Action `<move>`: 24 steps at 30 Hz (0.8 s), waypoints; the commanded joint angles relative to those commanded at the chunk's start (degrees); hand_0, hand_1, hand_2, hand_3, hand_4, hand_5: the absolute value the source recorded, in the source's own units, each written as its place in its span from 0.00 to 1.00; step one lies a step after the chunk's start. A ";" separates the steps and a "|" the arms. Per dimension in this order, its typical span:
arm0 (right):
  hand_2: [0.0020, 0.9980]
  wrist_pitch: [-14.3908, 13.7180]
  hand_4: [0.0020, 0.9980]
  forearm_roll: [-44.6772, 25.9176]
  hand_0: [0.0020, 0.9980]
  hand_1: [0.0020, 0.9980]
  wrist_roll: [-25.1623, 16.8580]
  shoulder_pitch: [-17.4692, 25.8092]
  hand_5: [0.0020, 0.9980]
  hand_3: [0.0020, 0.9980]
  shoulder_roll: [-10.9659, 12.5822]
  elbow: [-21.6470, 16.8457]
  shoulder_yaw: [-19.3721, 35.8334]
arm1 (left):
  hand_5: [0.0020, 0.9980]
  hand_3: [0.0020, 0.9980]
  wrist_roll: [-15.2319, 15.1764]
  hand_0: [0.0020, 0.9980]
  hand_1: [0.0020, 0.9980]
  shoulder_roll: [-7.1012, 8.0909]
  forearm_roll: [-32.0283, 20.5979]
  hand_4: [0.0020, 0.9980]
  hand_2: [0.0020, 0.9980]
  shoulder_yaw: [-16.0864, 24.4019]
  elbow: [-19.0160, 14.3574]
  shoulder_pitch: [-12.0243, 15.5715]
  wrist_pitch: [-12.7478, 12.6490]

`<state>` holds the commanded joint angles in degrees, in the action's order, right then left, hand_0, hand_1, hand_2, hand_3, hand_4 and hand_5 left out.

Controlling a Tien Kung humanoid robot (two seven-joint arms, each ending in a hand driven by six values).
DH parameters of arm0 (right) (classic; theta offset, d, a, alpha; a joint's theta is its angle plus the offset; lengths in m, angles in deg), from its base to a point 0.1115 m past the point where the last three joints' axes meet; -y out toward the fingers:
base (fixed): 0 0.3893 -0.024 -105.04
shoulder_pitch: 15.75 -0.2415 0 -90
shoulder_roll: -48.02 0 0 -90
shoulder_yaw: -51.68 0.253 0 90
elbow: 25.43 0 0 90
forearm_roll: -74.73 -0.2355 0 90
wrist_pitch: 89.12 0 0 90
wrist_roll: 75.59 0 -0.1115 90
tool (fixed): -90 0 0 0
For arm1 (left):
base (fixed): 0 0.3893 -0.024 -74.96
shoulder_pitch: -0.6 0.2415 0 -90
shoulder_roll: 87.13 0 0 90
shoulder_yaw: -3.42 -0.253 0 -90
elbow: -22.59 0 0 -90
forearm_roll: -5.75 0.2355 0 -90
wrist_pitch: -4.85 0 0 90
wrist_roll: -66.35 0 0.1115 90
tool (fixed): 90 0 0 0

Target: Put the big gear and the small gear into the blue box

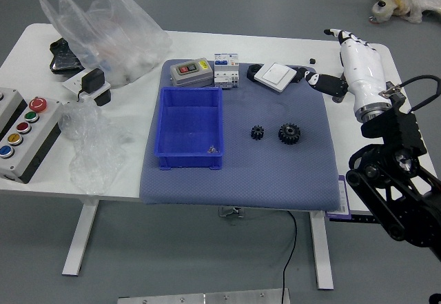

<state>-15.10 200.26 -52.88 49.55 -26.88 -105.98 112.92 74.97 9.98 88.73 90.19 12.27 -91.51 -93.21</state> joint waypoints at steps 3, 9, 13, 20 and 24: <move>0.93 1.93 0.89 0.36 0.58 0.72 1.16 -0.78 0.35 0.90 -0.34 0.93 -1.45 | 0.27 0.66 -0.15 0.62 0.52 0.07 -0.05 0.70 0.52 -0.10 0.00 -0.18 -0.01; 0.95 7.45 0.92 -0.10 0.55 0.74 4.36 -0.44 0.37 0.94 -0.13 1.75 -3.91 | 0.27 0.66 -0.28 0.62 0.52 0.17 -0.18 0.70 0.52 -0.22 0.00 -0.24 -0.04; 0.95 8.30 0.93 -1.08 0.53 0.73 4.93 0.60 0.38 0.94 -0.18 2.10 -4.20 | 0.27 0.66 0.03 0.62 0.52 0.08 0.07 0.70 0.52 0.15 0.00 0.09 -0.05; 0.95 8.10 0.94 -3.56 0.51 0.72 4.49 1.21 0.40 0.94 -0.89 5.16 -5.28 | 0.27 0.66 0.43 0.62 0.52 -0.07 0.42 0.70 0.52 0.77 0.00 0.52 -0.12; 0.95 7.71 0.94 -5.04 0.51 0.72 4.09 1.11 0.40 0.94 -1.01 6.61 -6.01 | 0.27 0.66 0.46 0.62 0.52 -0.19 0.46 0.70 0.52 0.81 0.00 0.52 -0.12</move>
<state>-7.39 195.22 -48.79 50.66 -27.89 -99.37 106.91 75.43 9.79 89.19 91.00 12.27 -90.99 -93.33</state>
